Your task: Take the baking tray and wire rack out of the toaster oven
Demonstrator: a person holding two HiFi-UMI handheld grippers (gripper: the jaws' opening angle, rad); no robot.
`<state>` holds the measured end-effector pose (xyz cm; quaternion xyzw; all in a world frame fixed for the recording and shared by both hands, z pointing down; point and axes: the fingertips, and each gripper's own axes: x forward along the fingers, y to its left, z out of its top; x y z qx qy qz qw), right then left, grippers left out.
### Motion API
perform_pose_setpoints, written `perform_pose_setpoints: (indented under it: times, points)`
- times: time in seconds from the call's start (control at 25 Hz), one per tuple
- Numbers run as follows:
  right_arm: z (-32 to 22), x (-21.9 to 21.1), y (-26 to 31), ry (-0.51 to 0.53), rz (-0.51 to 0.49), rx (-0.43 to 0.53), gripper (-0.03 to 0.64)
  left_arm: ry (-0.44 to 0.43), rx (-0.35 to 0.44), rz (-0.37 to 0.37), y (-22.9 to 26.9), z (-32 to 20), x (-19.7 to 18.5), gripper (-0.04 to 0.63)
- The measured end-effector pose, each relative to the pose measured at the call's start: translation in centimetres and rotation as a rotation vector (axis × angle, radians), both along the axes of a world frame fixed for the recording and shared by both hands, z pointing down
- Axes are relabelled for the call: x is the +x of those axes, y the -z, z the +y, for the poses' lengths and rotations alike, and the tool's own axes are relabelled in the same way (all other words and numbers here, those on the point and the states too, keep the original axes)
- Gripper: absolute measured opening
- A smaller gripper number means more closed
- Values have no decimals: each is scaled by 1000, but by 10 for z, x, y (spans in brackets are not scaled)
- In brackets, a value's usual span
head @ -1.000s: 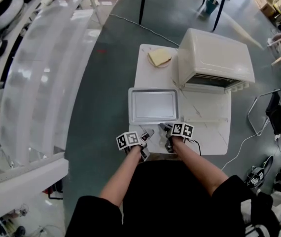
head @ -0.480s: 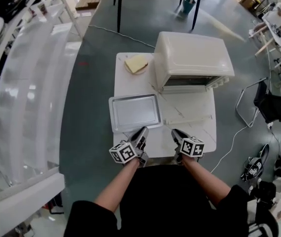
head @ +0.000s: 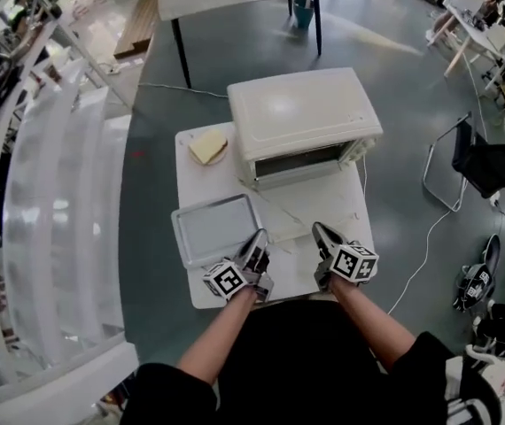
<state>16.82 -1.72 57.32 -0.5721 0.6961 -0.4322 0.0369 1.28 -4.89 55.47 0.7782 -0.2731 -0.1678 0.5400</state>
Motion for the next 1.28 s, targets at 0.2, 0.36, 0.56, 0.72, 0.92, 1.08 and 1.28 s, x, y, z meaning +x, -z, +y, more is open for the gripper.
perform_pose_setpoints:
  times: [0.2,0.36,0.56,0.72,0.92,1.08,1.28]
  points:
    - [-15,57,-4,-66,-80,1,23,39,-52,-38,-20,-24,51,18]
    - [-39,94,-5,-63,-120,10,23,115,-95,-25,-28,-50,85,20]
    - [-76,121,-13,-33,-141,6,23,190,-108,-56,-37,-82,109,20]
    - [-104,130,-17,-32,-188,24,23,248,-130,104,-31,-105,132,20]
    - [-140,133,-26,-59,-246,25,25,267,-88,64,-39,-141,137,20]
    - [-161,135,-41,-74,-279,20,29,270,-119,-27,-57,-157,140,20]
    - [-186,140,-58,-142,-428,20,125,314,-164,94,-75,-180,145,66]
